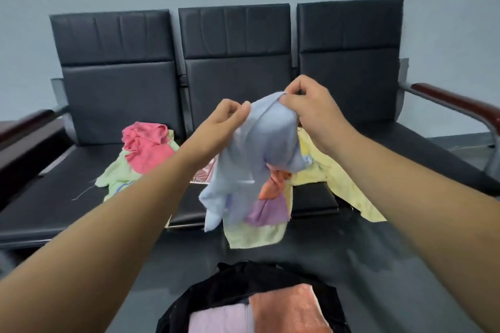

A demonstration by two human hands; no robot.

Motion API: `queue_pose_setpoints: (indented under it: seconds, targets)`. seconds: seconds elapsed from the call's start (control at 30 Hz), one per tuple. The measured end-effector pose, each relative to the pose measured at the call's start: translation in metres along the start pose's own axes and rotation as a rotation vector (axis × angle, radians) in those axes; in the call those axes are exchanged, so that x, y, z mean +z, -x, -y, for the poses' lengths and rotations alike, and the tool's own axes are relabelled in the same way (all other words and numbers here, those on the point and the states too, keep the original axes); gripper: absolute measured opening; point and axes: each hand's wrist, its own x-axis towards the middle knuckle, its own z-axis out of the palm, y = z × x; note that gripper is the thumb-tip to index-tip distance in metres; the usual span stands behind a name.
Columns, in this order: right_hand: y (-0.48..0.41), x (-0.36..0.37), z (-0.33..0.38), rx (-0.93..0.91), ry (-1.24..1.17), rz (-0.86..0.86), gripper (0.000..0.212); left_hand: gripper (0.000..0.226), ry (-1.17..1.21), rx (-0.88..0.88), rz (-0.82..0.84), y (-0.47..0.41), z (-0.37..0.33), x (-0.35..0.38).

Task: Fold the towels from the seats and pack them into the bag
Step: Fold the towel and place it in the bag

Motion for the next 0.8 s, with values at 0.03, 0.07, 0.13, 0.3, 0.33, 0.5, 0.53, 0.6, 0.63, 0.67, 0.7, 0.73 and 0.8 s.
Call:
queue_pose_setpoints:
  seconds: [0.03, 0.07, 0.13, 0.3, 0.33, 0.5, 0.53, 0.6, 0.63, 0.67, 0.7, 0.73, 0.8]
  targets:
    - [0.003, -0.005, 0.013, -0.018, 0.024, -0.003, 0.017, 0.028, -0.073, 0.023, 0.072, 0.007, -0.014, -0.002]
    - [0.007, -0.009, 0.024, -0.029, 0.036, -0.008, 0.014, 0.029, -0.140, 0.032, 0.127, 0.013, -0.027, -0.004]
    - [0.017, -0.018, 0.043, -0.048, 0.003, 0.017, 0.012, 0.020, -0.110, 0.016, 0.183, 0.026, -0.049, -0.008]
    - [0.058, -0.044, 0.057, 0.271, -0.229, 0.642, 0.027, 0.018, 0.521, -0.014, 0.222, 0.051, -0.082, -0.019]
    - [0.067, -0.049, 0.052, 0.367, -0.123, 0.754, 0.030, 0.017, 0.561, -0.032, 0.186, 0.052, -0.084, -0.021]
    - [0.087, -0.061, 0.018, 0.442, 0.298, 0.655, 0.018, 0.022, 0.394, -0.190, -0.007, 0.057, -0.070, -0.033]
    - [0.087, -0.061, 0.015, 0.438, 0.155, 0.583, 0.023, 0.027, 0.352, -0.193, 0.003, 0.060, -0.064, -0.032]
    - [0.087, -0.056, 0.020, 0.406, -0.161, 0.559, 0.024, 0.053, 0.367, -0.182, 0.097, 0.069, -0.054, -0.026]
    - [0.087, -0.050, 0.029, 0.375, -0.256, 0.571, 0.022, 0.071, 0.393, -0.177, 0.182, 0.073, -0.053, -0.020]
    - [0.087, -0.045, 0.038, 0.343, -0.294, 0.579, 0.022, 0.082, 0.387, -0.168, 0.280, 0.076, -0.052, -0.013]
    - [0.085, -0.040, 0.046, 0.309, -0.287, 0.581, 0.024, 0.082, 0.349, -0.152, 0.372, 0.079, -0.052, -0.006]
    - [0.084, -0.035, 0.053, 0.278, -0.271, 0.585, 0.030, 0.070, 0.304, -0.135, 0.445, 0.082, -0.053, -0.001]
    - [0.081, -0.028, 0.060, 0.249, -0.251, 0.623, 0.041, 0.042, 0.270, -0.121, 0.476, 0.087, -0.055, 0.003]
